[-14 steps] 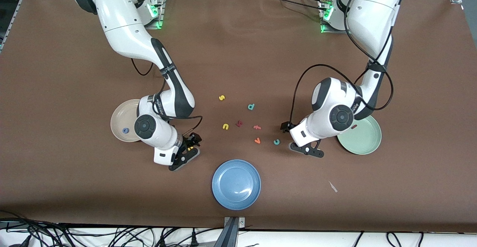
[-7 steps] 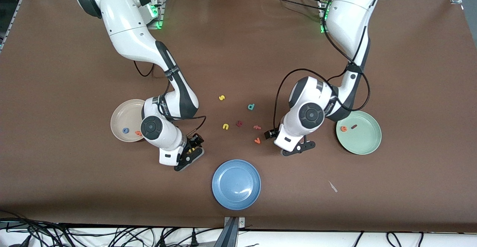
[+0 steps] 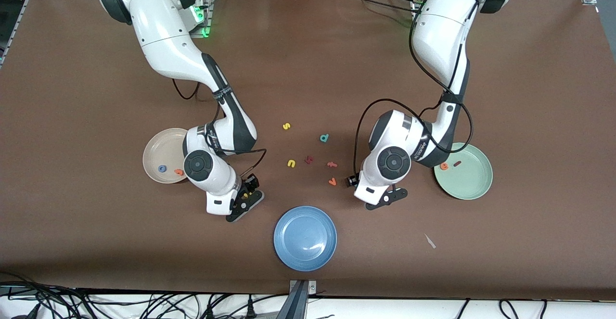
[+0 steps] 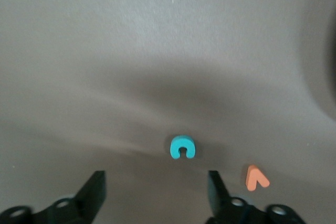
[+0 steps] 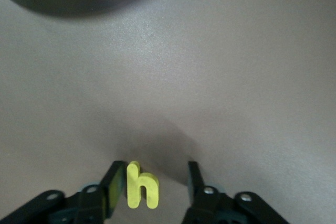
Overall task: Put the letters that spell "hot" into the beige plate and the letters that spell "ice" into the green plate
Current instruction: 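Lift yellow h with the right gripper while the left gripper grasps cyan c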
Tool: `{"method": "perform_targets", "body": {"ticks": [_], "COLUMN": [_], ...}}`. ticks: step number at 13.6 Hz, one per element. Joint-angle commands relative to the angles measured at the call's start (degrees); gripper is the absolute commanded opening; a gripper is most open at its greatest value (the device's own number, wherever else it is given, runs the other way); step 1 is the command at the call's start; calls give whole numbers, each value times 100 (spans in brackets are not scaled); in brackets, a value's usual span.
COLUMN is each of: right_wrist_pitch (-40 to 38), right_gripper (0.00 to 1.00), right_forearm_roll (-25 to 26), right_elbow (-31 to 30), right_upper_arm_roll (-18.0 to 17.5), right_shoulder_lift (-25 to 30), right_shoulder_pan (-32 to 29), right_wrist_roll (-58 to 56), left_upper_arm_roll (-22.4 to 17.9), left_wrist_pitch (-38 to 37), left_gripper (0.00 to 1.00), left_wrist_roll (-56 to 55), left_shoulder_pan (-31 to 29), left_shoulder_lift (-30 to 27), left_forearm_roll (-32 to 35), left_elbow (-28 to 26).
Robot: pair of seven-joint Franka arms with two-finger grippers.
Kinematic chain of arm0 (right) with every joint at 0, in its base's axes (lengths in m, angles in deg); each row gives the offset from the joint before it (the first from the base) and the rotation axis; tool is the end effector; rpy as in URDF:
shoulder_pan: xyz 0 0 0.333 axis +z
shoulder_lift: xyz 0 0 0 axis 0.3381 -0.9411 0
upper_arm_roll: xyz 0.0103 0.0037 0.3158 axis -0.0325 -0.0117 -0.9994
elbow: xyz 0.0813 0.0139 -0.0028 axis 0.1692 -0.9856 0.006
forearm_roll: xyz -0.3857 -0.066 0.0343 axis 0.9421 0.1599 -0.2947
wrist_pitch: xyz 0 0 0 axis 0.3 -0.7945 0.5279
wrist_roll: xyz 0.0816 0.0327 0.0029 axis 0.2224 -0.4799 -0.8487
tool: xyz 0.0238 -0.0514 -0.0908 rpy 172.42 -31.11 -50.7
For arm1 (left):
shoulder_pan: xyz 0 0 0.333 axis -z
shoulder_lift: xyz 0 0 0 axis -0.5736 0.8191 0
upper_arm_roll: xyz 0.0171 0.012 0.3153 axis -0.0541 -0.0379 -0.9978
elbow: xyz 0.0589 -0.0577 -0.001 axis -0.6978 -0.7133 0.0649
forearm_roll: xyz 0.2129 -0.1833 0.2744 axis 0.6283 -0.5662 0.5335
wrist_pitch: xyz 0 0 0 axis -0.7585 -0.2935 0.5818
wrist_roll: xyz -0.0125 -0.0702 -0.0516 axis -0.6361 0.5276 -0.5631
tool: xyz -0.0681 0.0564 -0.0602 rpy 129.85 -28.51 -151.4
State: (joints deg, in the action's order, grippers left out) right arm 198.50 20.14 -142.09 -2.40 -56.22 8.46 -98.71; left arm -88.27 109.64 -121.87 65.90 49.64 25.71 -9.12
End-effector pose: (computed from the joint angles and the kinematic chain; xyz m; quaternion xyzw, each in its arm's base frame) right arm 0.7089 0.3049 0.1796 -0.9347 -0.3499 -0.0539 0.0329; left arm 0.6788 -0.3269 0.2254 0.9793 0.1902 -0.0697 0.0055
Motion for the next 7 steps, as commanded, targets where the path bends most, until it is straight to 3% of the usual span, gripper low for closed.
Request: {"method": "perform_targets", "body": {"ticks": [1,6,7], "right_wrist_pitch": [-137,-198,-207], "right_gripper": [43,26,25], "right_forearm_roll": [82,82,73], "right_elbow": [207,207,207], "right_upper_arm_roll": [-42,-42,-42], "right_shoulder_lift": [-149,-149,-149], "right_shoulder_pan": [-19,-10,-1], "right_wrist_roll": [-38,15,32], "left_upper_arm_roll": [9,18,18], "left_wrist_pitch": [125,566,566], "left_gripper": [73,72,66], "left_wrist_roll": [21,-5,3], "left_shoulder_pan": [-58,48,74], "left_shoulder_lift": [282,520,529], "left_forearm_roll": [-167,-176,-176], "left_elbow": [405,397,379]}}
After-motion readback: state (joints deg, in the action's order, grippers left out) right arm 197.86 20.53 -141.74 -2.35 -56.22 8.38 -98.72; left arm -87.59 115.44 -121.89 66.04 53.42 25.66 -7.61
